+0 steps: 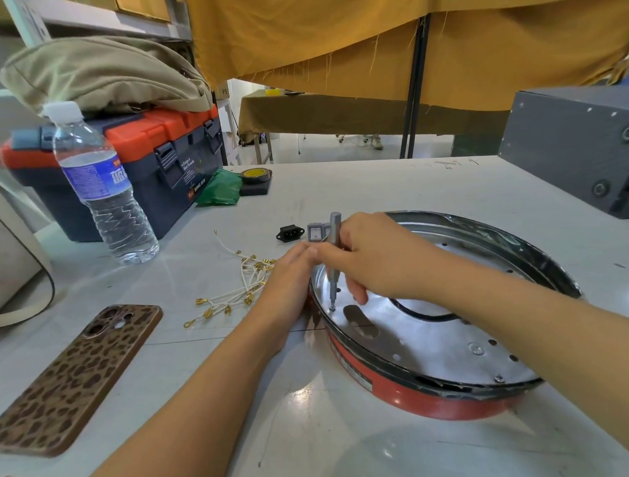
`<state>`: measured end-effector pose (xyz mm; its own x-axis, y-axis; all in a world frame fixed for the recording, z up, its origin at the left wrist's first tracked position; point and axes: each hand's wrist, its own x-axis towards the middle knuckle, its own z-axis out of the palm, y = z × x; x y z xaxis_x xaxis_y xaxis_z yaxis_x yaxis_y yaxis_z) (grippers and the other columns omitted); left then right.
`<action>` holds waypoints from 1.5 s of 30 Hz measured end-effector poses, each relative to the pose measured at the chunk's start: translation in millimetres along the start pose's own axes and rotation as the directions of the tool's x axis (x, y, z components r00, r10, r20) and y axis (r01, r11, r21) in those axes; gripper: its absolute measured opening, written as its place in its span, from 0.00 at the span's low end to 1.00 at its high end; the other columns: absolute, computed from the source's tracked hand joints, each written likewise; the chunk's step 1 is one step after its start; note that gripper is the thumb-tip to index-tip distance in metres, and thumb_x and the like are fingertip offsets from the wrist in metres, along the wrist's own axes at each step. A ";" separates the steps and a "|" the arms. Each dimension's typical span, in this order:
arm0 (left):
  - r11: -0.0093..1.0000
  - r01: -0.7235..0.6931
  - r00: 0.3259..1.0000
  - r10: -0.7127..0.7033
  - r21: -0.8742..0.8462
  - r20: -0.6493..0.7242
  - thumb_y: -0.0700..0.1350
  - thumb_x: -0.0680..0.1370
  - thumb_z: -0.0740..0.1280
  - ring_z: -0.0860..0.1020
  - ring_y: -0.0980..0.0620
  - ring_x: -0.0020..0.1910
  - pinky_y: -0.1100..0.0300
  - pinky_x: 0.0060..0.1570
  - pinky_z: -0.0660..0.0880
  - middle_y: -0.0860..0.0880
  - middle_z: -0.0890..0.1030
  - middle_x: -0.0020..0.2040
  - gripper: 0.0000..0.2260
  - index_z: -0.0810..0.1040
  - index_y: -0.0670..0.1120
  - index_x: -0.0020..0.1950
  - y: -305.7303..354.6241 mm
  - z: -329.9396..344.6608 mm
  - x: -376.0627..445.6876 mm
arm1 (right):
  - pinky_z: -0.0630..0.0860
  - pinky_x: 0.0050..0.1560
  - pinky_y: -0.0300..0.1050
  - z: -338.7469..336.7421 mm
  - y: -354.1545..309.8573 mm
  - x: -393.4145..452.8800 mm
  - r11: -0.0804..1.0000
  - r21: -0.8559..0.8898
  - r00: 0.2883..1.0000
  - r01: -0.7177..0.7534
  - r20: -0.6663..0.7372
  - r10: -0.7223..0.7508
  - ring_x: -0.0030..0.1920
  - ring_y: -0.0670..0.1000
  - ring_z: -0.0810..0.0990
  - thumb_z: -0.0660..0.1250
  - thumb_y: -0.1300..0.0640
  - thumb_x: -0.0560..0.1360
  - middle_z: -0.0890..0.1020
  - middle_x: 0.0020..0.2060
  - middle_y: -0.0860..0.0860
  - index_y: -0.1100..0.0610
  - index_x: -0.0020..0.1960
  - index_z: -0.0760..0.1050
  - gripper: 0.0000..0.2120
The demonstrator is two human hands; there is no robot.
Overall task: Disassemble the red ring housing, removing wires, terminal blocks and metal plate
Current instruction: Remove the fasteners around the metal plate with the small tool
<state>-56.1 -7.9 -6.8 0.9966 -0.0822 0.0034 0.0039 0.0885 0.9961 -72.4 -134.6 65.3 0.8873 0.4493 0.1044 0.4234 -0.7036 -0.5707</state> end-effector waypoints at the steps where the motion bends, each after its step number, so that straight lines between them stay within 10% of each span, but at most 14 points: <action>1: 1.000 -0.004 1.000 0.004 0.022 -0.001 0.48 0.70 0.61 0.77 0.44 0.47 0.41 0.59 0.70 0.44 0.79 0.37 0.09 0.78 0.45 0.37 0.4 -0.2 0.2 | 0.64 0.20 0.29 1.2 -1.1 0.1 0.999 0.048 0.999 -0.014 0.030 0.013 0.16 0.40 0.69 0.58 0.56 0.81 0.76 0.20 0.51 0.60 0.34 0.72 0.18; 18: 0.999 -0.051 0.999 0.051 0.011 -0.017 0.46 0.79 0.59 0.75 0.29 0.56 0.33 0.62 0.67 0.26 0.75 0.52 0.17 0.73 0.31 0.56 -1.2 -2.0 1.6 | 0.70 0.33 0.36 -16.9 11.9 -1.0 0.970 0.230 0.944 0.084 0.293 -0.151 0.28 0.48 0.69 0.55 0.54 0.82 0.76 0.27 0.54 0.64 0.45 0.78 0.18; 35: 0.991 -0.125 0.991 0.123 0.051 0.054 0.52 0.80 0.57 0.82 0.50 0.41 0.57 0.46 0.79 0.48 0.82 0.34 0.15 0.79 0.44 0.46 -2.4 -2.5 0.0 | 0.69 0.21 0.37 2.3 20.2 1.9 0.843 0.538 0.992 -0.005 0.111 -0.065 0.19 0.47 0.72 0.63 0.48 0.79 0.79 0.23 0.56 0.60 0.42 0.74 0.16; 45: 0.992 -0.023 0.997 0.032 -0.127 0.063 0.56 0.71 0.66 0.81 0.44 0.54 0.47 0.56 0.76 0.41 0.83 0.52 0.16 0.82 0.49 0.53 -5.2 -1.2 -0.4 | 0.60 0.27 0.41 5.5 10.4 -1.3 0.969 -0.187 0.962 0.163 -0.189 -0.198 0.24 0.47 0.65 0.57 0.47 0.81 0.67 0.21 0.50 0.53 0.28 0.63 0.24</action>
<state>-56.4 -7.2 -12.1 0.9890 -0.1421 0.0405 -0.0090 0.2160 0.9764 -70.2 -139.5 54.7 0.8040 0.4675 0.3675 0.5890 -0.7111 -0.3840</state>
